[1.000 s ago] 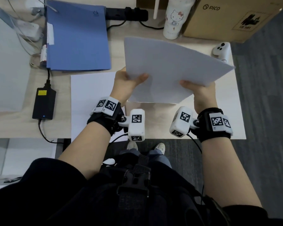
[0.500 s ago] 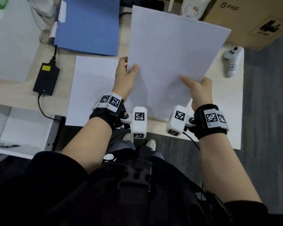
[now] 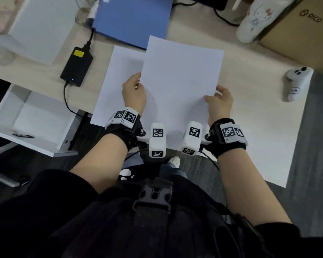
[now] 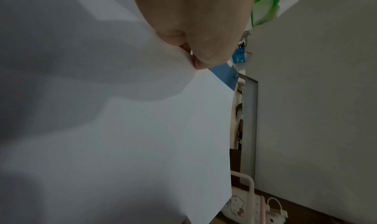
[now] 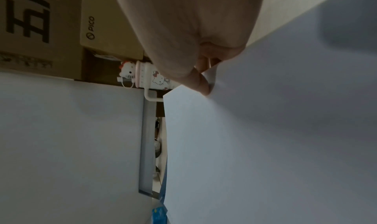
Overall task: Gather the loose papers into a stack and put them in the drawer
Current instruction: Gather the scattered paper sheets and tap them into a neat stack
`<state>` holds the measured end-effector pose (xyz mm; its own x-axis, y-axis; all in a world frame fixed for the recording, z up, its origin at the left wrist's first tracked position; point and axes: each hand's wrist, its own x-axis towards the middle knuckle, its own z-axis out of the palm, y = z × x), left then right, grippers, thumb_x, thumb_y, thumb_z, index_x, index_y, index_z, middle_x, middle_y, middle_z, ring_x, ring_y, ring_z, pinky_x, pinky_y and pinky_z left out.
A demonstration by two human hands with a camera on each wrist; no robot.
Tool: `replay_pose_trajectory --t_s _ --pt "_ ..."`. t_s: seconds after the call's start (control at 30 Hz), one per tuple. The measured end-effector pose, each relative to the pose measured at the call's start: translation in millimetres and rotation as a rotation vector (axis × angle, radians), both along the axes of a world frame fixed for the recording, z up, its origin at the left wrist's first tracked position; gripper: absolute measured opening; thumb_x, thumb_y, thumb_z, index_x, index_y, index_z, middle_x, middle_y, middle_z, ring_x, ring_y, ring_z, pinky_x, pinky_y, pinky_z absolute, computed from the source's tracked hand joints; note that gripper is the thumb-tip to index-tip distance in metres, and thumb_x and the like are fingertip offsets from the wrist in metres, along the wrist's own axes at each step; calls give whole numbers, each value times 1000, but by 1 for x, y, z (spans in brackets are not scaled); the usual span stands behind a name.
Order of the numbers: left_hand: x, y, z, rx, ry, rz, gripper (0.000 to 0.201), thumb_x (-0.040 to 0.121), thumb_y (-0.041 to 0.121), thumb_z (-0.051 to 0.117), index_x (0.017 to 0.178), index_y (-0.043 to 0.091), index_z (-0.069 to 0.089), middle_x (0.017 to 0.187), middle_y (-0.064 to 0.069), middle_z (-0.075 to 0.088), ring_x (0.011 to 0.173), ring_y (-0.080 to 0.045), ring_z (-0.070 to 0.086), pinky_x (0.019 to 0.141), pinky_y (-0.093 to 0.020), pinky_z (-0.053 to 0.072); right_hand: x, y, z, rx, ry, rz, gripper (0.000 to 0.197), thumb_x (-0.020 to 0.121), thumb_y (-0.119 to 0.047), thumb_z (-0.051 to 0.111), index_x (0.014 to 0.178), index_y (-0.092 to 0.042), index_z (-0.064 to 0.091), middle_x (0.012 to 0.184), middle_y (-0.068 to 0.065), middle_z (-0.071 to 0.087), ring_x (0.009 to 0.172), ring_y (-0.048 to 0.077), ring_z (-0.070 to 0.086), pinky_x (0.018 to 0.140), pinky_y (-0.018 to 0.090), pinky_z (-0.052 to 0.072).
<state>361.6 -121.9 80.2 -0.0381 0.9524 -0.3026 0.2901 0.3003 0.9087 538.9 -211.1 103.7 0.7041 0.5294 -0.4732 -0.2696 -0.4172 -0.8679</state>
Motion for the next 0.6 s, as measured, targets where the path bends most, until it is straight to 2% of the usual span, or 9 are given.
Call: replay_pose_trajectory --t_s 0.07,0.17,0.23,0.33,0.47,0.53,0.6 --pt "-16 11 -5 5 26 -16 49 82 -8 31 117 8 62 112 -12 67 103 -26 62 100 -41 48 -16 10 -5 -13 9 -16 45 79 12 47 120 -6 52 78 1 58 67 11 56 55 15 45" --pt "-37 26 -14 -2 46 -52 51 82 -9 30 117 9 62 114 -13 67 107 -28 61 100 -43 49 -39 24 -12 -27 0 -49 47 77 12 47 119 -8 55 91 10 60 76 18 57 63 22 46" --pt "-49 34 -17 -8 57 -62 51 82 -8 30 117 9 62 114 -12 67 107 -28 62 99 -44 49 -51 32 -17 -29 -7 -66 48 77 12 47 119 -8 55 91 10 60 76 18 57 65 24 47" --pt "-66 49 -19 -41 63 -51 47 87 -6 33 124 8 58 115 -6 63 103 -18 58 102 -33 46 -71 46 -25 -39 -8 -87 48 78 12 47 121 -8 56 89 8 62 81 21 59 75 31 51" --pt "-83 63 -27 -19 78 -60 45 90 -7 35 126 9 56 111 -3 60 96 -15 53 92 -22 44 -90 59 -37 -81 -62 -83 47 79 8 48 122 -10 57 103 17 66 93 28 64 86 39 54" --pt "-89 67 -32 -12 102 -109 48 89 -8 34 125 13 58 101 0 58 90 -16 52 86 -21 43 -97 65 -44 -115 -100 -65 47 79 6 48 122 -12 56 109 17 66 98 29 64 87 39 54" --pt "-96 72 -41 1 107 -188 51 86 -10 32 121 15 60 95 0 60 85 -17 52 82 -24 44 -101 70 -53 -145 -145 -29 47 80 4 47 124 -13 56 110 15 65 94 25 63 85 34 53"
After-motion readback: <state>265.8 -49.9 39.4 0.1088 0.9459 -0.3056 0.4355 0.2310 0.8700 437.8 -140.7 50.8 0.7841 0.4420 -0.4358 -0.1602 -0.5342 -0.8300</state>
